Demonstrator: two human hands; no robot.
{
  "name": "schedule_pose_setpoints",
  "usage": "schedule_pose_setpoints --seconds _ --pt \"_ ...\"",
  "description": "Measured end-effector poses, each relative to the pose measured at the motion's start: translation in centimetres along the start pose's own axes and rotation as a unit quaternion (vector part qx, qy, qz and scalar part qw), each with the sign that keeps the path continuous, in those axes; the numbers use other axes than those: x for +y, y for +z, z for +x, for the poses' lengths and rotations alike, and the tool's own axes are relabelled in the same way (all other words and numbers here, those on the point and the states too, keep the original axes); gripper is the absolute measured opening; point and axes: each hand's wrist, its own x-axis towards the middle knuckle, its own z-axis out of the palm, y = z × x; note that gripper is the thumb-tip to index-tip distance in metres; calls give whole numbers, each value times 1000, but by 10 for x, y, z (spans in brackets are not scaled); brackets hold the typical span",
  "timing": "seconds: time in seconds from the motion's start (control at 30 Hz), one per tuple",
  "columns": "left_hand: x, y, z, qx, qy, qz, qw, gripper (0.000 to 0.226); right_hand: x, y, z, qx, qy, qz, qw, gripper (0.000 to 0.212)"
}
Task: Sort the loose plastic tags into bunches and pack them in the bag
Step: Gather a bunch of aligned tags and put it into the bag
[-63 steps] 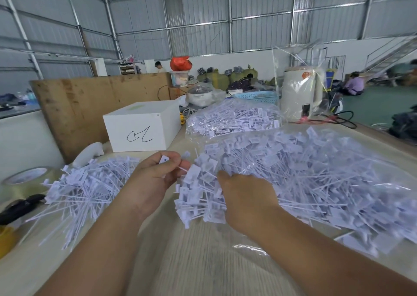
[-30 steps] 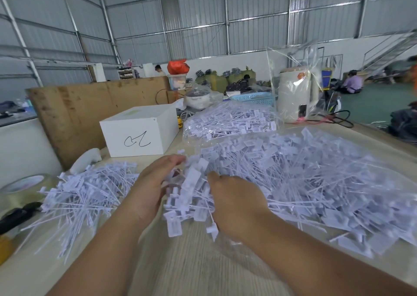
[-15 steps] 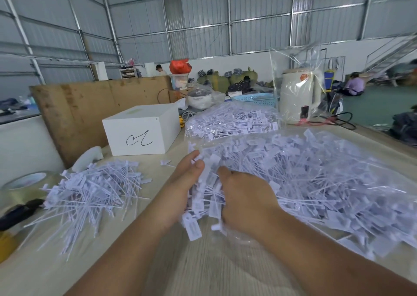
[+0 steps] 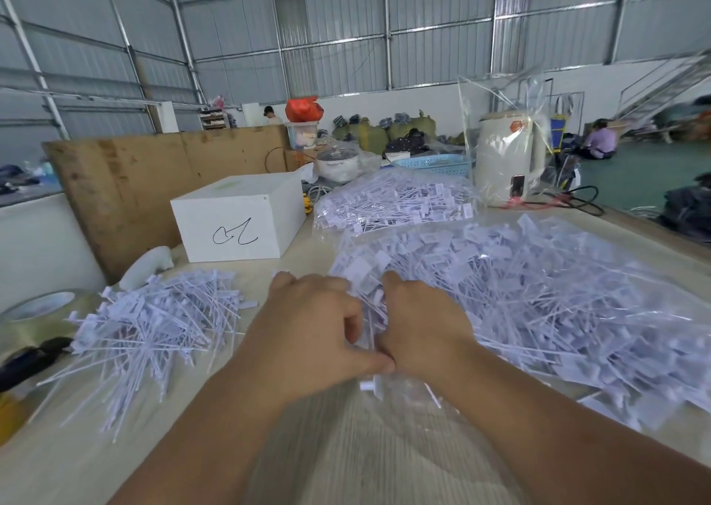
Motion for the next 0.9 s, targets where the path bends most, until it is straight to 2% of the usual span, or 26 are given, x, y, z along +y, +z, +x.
schedule_pose_setpoints --seconds 0.1,0.23,0.33,0.43,0.5,0.6,0.7,0.77,0.83,0.9 --pt "7 6 1 2 -34 81 996 52 3 2 4 4 15 16 1000 45" --pt "10 14 2 -27 -55 133 989 25 5 4 3 8 23 28 999 38" --pt "3 13 2 24 -46 64 997 19 6 1 3 9 28 22 999 38" --pt "-8 1 1 115 -14 -26 993 24 8 -3 2 2 36 36 999 38" --pt "-16 -9 0 147 -7 -63 987 26 8 -3 2 -3 38 33 999 46" --pt "-31 -23 -2 158 -71 -178 969 19 11 -2 3 -9 45 23 999 47" --pt "-52 -30 0 178 -182 -302 919 24 11 -1 3 -13 45 19 999 48" --pt "-65 -29 1 184 -216 -362 888 29 10 -2 3 -18 40 14 999 52" --pt "-73 -24 0 156 -212 -371 890 36 9 -3 3 -24 36 10 999 58" --pt "-76 -15 -1 129 -183 -311 924 45 9 -4 2 -26 28 6 999 60"
